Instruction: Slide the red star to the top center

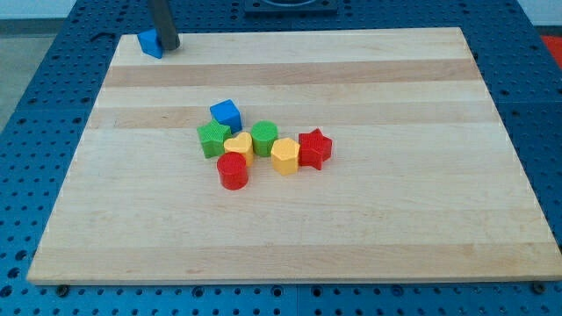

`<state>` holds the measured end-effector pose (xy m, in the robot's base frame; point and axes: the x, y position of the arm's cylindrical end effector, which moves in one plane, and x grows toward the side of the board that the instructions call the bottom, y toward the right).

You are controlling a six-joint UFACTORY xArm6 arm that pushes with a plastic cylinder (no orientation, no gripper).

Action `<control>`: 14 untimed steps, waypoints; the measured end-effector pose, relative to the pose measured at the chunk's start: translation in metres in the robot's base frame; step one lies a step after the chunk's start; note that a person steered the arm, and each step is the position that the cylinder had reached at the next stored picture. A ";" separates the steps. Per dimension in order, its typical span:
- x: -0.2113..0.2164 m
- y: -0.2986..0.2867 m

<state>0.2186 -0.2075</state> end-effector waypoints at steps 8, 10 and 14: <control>0.308 0.039; 0.326 0.155; 0.215 0.245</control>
<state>0.4332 0.0379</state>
